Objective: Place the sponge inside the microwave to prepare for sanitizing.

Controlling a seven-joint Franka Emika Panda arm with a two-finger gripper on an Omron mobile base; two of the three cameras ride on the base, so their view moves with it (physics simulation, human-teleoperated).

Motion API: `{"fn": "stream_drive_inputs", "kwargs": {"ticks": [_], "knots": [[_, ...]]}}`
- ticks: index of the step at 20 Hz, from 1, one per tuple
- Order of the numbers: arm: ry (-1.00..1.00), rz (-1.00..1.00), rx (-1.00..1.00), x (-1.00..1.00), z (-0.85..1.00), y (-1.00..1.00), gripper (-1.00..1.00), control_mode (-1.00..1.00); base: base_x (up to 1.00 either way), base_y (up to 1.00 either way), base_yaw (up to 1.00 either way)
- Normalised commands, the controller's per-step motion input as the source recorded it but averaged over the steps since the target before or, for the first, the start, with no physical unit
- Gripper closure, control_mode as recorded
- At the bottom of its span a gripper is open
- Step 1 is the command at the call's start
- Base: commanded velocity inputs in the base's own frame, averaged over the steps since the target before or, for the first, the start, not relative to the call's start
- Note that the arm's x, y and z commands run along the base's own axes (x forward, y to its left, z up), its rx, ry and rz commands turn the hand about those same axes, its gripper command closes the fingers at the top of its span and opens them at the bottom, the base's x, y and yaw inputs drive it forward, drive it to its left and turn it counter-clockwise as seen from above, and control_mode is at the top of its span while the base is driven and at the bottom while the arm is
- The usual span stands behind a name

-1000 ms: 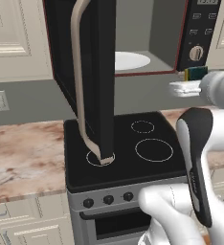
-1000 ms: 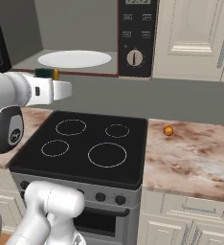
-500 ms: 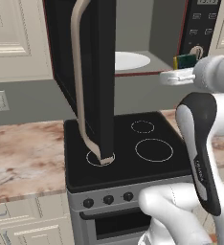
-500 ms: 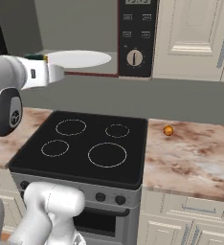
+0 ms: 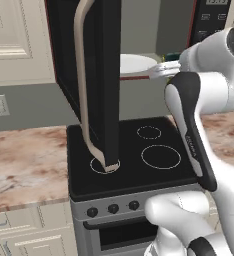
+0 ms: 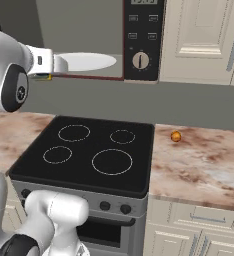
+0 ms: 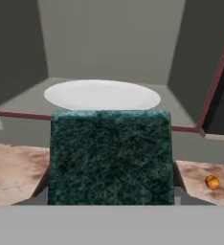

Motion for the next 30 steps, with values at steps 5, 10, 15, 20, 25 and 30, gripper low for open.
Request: {"fn": "stream_drive_inputs", "kwargs": {"ticks": [5, 10, 15, 20, 25, 30], "knots": [[0.11, 0.01, 0.0, 0.45, 0.02, 0.0, 1.0, -1.0, 0.0, 0.0, 0.0], [-0.05, 0.0, 0.0, 0.39, 0.0, 0.01, 1.0, -1.0, 0.0, 0.0, 0.0], [-0.11, 0.0, -0.01, 0.31, -0.05, 0.09, 1.0, -1.0, 0.0, 0.0, 0.0], [0.0, -0.01, -0.01, 0.4, 0.0, 0.2, 1.0, -1.0, 0.0, 0.0, 0.0], [0.02, -0.04, -0.02, 0.46, 0.0, 0.16, 1.0, -1.0, 0.0, 0.0, 0.0], [0.01, -0.01, 0.0, 0.56, 0.0, 0.04, 1.0, -1.0, 0.0, 0.0, 0.0]]}}
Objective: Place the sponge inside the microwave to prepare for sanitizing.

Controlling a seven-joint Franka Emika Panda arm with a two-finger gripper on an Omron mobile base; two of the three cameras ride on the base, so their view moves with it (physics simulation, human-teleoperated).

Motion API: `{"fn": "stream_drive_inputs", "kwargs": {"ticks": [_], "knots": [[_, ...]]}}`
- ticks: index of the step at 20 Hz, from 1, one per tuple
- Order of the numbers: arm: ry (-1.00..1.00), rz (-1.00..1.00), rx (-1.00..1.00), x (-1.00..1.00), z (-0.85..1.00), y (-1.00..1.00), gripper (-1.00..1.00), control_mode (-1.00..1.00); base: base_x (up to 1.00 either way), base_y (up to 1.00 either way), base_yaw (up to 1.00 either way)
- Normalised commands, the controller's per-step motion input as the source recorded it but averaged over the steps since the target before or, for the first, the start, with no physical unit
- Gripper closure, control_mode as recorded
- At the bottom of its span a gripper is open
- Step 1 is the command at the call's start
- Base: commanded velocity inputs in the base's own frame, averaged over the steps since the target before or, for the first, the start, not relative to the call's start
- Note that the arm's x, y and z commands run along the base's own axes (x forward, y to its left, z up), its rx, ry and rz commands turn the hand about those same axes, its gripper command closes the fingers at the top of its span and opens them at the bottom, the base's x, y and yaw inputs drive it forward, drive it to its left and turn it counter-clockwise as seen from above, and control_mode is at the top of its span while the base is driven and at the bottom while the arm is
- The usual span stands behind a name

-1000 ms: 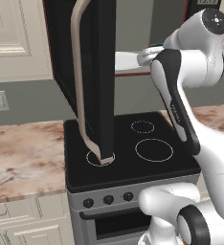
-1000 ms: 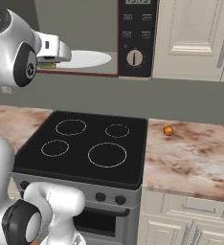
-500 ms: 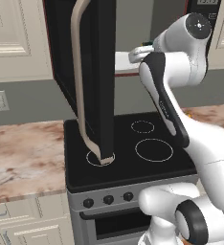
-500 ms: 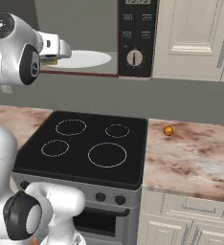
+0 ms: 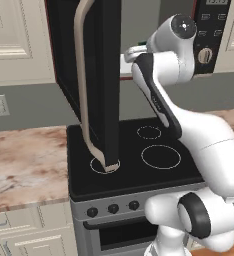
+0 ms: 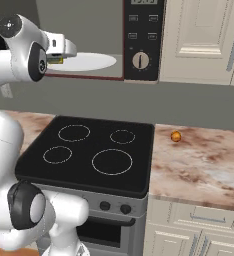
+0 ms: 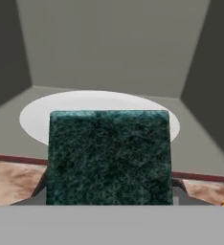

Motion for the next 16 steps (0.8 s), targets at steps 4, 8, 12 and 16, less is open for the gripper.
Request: {"fn": "stream_drive_inputs", "kwargs": {"ticks": [4, 8, 12, 16], "knots": [[0.04, 0.0, 0.0, 0.54, -0.01, 0.0, 1.0, -1.0, 0.0, 0.0, 0.0], [0.02, 0.0, 0.0, 0.34, -0.01, 0.01, 1.0, -1.0, 0.0, 0.0, 0.0], [0.0, 0.0, 0.0, 0.17, -0.08, 0.02, 1.0, -1.0, 0.0, 0.0, 0.0], [0.0, 0.0, 0.0, 0.13, -0.19, 0.05, 1.0, -1.0, 0.0, 0.0, 0.0]]}}
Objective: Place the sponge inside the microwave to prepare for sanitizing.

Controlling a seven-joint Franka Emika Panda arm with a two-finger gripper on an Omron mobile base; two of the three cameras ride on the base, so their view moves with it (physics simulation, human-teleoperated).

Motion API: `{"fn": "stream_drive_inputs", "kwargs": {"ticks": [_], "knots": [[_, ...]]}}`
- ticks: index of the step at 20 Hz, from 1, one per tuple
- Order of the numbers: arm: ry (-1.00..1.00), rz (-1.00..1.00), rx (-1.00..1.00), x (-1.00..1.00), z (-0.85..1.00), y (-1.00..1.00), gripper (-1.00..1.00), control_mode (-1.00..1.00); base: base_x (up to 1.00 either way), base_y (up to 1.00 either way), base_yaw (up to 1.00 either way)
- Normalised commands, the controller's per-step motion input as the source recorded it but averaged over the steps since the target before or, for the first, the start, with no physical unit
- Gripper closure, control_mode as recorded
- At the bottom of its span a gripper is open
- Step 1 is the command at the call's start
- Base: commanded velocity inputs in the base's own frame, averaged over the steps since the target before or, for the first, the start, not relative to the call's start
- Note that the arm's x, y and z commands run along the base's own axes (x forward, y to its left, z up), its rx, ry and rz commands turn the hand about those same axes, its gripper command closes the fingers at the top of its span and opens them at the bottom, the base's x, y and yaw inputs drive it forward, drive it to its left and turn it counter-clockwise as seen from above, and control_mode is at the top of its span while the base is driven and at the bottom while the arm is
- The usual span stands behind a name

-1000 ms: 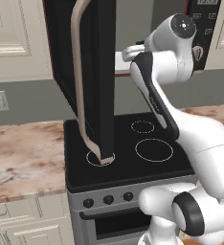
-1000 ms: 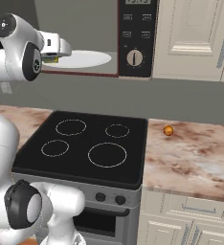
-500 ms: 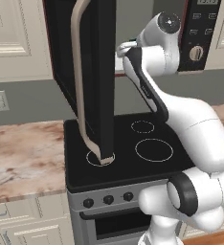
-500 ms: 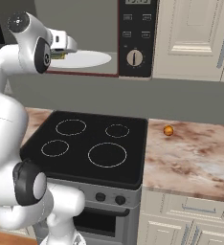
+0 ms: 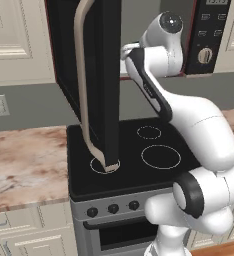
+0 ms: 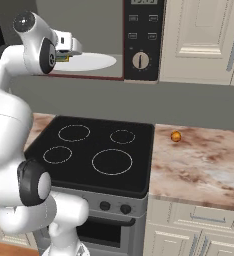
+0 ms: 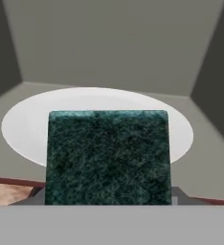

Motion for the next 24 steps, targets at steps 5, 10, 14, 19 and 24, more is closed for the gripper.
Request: {"fn": "stream_drive_inputs", "kwargs": {"ticks": [5, 10, 14, 19, 24], "knots": [[0.0, 0.0, 0.0, 0.17, -0.28, 0.01, 1.0, -1.0, 0.0, 0.0, 0.0], [0.04, 0.0, 0.0, 0.35, -0.2, 0.0, 1.0, -1.0, 0.0, 0.0, 0.0], [0.07, 0.0, 0.0, 0.45, 0.0, 0.07, 1.0, -1.0, 0.0, 0.0, 0.0], [0.04, 0.0, 0.0, 0.4, 0.0, 0.11, 1.0, -1.0, 0.0, 0.0, 0.0], [0.0, 0.0, 0.0, 0.27, -0.01, 0.08, 1.0, -1.0, 0.0, 0.0, 0.0]]}}
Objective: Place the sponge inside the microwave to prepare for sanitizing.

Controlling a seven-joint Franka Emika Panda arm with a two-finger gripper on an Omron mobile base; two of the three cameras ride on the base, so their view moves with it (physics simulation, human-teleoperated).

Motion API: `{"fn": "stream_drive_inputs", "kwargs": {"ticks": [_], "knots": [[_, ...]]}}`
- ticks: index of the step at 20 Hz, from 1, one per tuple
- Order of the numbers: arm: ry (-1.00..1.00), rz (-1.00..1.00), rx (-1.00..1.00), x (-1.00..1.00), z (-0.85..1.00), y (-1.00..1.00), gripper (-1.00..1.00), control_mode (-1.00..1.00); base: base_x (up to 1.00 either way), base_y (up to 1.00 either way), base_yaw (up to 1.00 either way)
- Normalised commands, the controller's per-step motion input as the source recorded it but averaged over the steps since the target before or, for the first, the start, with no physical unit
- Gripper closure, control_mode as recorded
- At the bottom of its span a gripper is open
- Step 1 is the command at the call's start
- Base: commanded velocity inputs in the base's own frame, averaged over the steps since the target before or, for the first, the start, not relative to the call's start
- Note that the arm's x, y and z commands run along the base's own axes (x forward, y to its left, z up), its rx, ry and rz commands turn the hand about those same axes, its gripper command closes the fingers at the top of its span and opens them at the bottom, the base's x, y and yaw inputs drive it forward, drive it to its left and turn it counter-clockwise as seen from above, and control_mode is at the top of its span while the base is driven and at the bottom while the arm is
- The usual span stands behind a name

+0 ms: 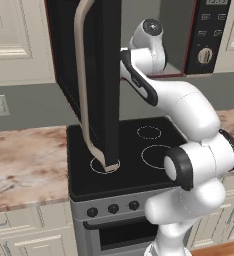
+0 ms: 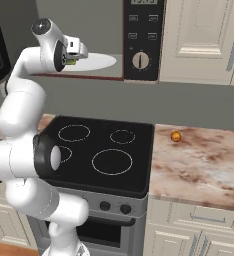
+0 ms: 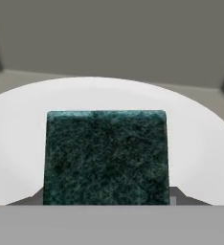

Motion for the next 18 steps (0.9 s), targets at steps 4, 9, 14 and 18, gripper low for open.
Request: {"fn": "stream_drive_inputs", "kwargs": {"ticks": [4, 9, 14, 18], "knots": [[0.0, 0.0, 0.0, 0.01, -0.16, 0.0, 1.0, -1.0, 0.0, 0.0, 0.0], [0.0, 0.0, 0.0, 0.03, -0.2, 0.0, 1.0, -1.0, 0.0, 0.0, 0.0], [-0.02, 0.0, 0.0, 0.19, -0.12, 0.0, 1.0, -1.0, 0.0, 0.0, 0.0], [-0.04, 0.0, 0.0, 0.2, -0.12, 0.0, -1.0, -1.0, 0.0, 0.0, 0.0]]}}
